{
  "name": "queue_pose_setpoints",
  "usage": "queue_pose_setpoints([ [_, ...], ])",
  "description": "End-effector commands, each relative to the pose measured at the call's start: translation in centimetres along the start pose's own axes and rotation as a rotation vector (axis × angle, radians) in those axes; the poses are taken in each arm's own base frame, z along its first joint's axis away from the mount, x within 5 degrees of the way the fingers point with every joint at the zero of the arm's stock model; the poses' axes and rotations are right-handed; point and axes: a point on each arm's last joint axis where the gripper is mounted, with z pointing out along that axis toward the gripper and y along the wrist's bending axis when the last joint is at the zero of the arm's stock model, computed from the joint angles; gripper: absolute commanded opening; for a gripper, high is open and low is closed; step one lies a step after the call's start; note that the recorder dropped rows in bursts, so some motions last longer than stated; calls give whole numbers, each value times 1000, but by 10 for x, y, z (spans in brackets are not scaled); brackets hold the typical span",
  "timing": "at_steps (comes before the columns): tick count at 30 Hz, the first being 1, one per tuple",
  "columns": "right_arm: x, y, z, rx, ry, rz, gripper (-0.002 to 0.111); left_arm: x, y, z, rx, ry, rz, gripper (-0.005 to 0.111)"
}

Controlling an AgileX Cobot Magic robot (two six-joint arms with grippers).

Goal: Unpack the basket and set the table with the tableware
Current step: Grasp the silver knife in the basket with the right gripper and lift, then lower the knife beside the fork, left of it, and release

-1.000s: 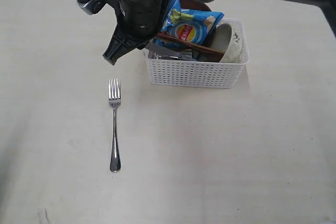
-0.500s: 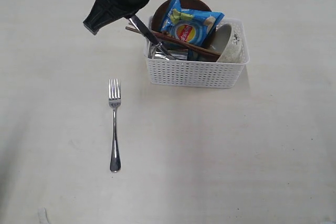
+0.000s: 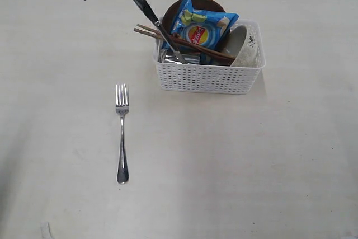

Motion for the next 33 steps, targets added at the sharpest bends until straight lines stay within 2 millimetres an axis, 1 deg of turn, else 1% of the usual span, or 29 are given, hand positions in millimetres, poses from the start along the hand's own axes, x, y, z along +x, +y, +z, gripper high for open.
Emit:
queue_pose_setpoints([
  [1, -7, -2, -15, -1, -22, 17, 0, 0, 0, 0, -1, -8, -18, 0],
  [9, -21, 6, -32, -19, -88, 16, 0, 0, 0, 0, -1, -8, -18, 0],
  [15, -27, 11, -41, -27, -117, 19, 0, 0, 0, 0, -1, -8, -18, 0],
  [22, -36, 26, -56, -58, -166, 12, 0, 0, 0, 0, -1, -8, -18, 0],
  [26, -37, 32, -62, -79, -160, 51, 0, 0, 0, 0, -1, -8, -18, 0],
  [29, -34, 41, -63, -146, -124, 94, 0, 0, 0, 0, -1, -8, -18, 0],
  [33, -32, 53, -65, -289, -93, 166, 0, 0, 0, 0, -1, -8, -18, 0],
])
